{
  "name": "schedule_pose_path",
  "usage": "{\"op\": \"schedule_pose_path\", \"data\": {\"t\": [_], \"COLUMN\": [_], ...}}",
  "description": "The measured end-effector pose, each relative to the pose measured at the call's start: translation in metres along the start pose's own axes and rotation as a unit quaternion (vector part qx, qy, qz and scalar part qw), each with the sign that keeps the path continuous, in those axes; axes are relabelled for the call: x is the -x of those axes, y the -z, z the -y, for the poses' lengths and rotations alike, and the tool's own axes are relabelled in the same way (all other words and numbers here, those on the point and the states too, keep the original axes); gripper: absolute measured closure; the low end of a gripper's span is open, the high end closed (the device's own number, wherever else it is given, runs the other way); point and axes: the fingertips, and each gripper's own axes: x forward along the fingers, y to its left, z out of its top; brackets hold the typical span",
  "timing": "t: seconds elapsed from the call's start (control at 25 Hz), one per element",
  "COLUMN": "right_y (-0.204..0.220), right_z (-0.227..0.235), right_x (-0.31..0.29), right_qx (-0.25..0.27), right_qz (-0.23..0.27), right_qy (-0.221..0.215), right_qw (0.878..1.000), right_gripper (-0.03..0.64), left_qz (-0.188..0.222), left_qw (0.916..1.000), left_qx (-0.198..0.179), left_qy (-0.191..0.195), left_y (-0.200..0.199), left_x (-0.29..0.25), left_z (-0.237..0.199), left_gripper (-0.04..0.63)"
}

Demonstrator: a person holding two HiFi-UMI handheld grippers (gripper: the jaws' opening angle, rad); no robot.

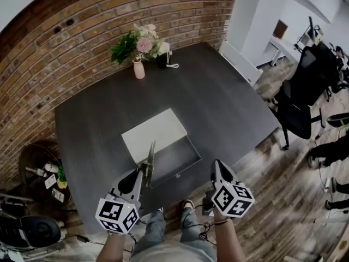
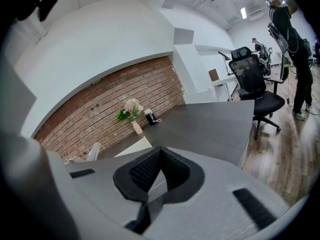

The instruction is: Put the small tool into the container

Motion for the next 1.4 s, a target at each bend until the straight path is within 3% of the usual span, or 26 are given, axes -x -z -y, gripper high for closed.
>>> {"op": "schedule_pose_path", "data": {"t": [0.24, 0.56, 0.96, 1.4], "right_y": [0.001, 0.007, 0.012, 0.018], "right_z": [0.024, 0.057, 0.084, 0.110], "right_x": [0.003, 0.006, 0.012, 0.015], "right_qx": [-0.012, -0.030, -0.048, -0.062], "right_qz": [0.002, -0.001, -0.001, -0.002], "right_qy": [0.020, 0.044, 0.067, 0.087], "right_qw": [1.000, 0.999, 0.997, 0.994], "right_gripper": [0.615, 0.615, 0.615, 0.615], "left_qz": [-0.036, -0.078, -0.149, -0.226], "left_qw": [0.9963, 0.9834, 0.9379, 0.9025], "left_qx": [-0.070, -0.148, -0.301, -0.360], "left_qy": [0.036, 0.069, 0.086, 0.071], "left_y": [0.006, 0.019, 0.044, 0.073], "left_x": [-0.025, -0.059, -0.093, -0.118], "left_z": [0.020, 0.047, 0.067, 0.056], "left_gripper": [0.586, 0.586, 0.586, 0.586]}}
